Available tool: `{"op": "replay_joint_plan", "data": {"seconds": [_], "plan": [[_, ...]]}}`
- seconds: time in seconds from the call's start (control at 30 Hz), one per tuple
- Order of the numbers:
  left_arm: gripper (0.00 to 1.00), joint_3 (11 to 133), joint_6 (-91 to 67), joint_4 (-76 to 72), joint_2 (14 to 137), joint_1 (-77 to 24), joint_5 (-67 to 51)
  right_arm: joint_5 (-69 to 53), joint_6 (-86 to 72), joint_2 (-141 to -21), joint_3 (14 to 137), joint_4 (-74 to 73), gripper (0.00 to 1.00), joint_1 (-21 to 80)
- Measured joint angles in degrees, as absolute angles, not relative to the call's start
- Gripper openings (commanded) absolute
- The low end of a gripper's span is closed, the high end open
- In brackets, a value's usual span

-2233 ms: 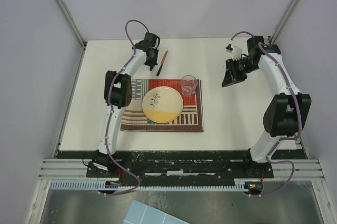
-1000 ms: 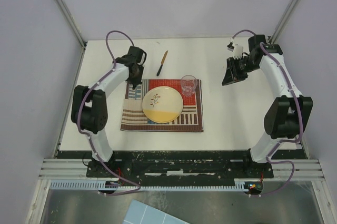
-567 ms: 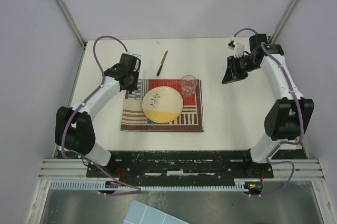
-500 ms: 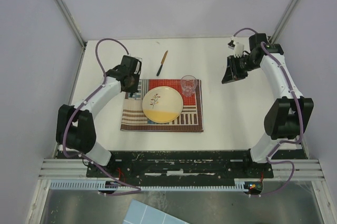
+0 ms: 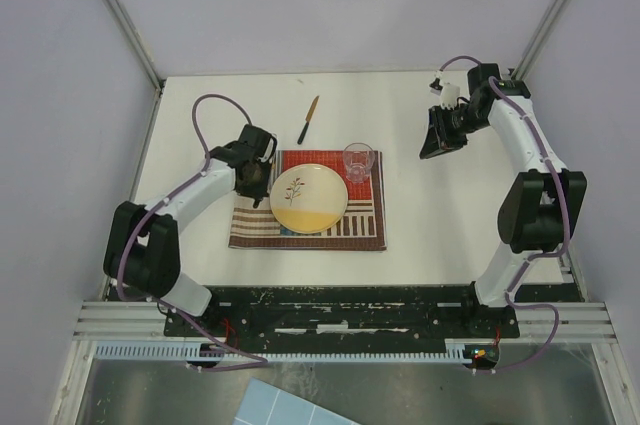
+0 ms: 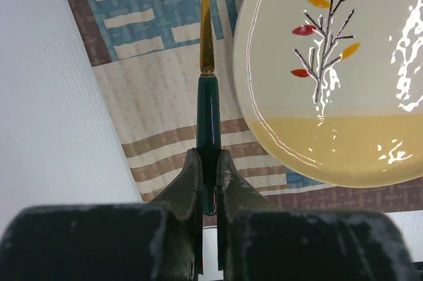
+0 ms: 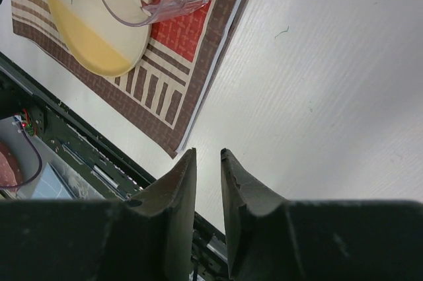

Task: Set the dinner table for one person
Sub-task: Place the fork on the napkin.

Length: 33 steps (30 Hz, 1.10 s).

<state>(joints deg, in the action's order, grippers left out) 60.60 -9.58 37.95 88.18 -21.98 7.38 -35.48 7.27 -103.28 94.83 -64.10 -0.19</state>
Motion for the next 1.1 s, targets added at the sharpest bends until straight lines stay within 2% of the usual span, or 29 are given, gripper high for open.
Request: {"op": "replay_joint_plan", "data": {"seconds": [0.37,1.1], "plan": [[0.03,55.0,-12.7,35.7,86.4,-22.1,7.6,-34.5,7.1,-103.4,95.1,-64.2,0.29,-0.3],[0.03,55.0,-17.1,30.7,92.5,-19.9,8.6,-34.4,7.1,-104.3,95.5,-64.3,0.28,-0.3]]}}
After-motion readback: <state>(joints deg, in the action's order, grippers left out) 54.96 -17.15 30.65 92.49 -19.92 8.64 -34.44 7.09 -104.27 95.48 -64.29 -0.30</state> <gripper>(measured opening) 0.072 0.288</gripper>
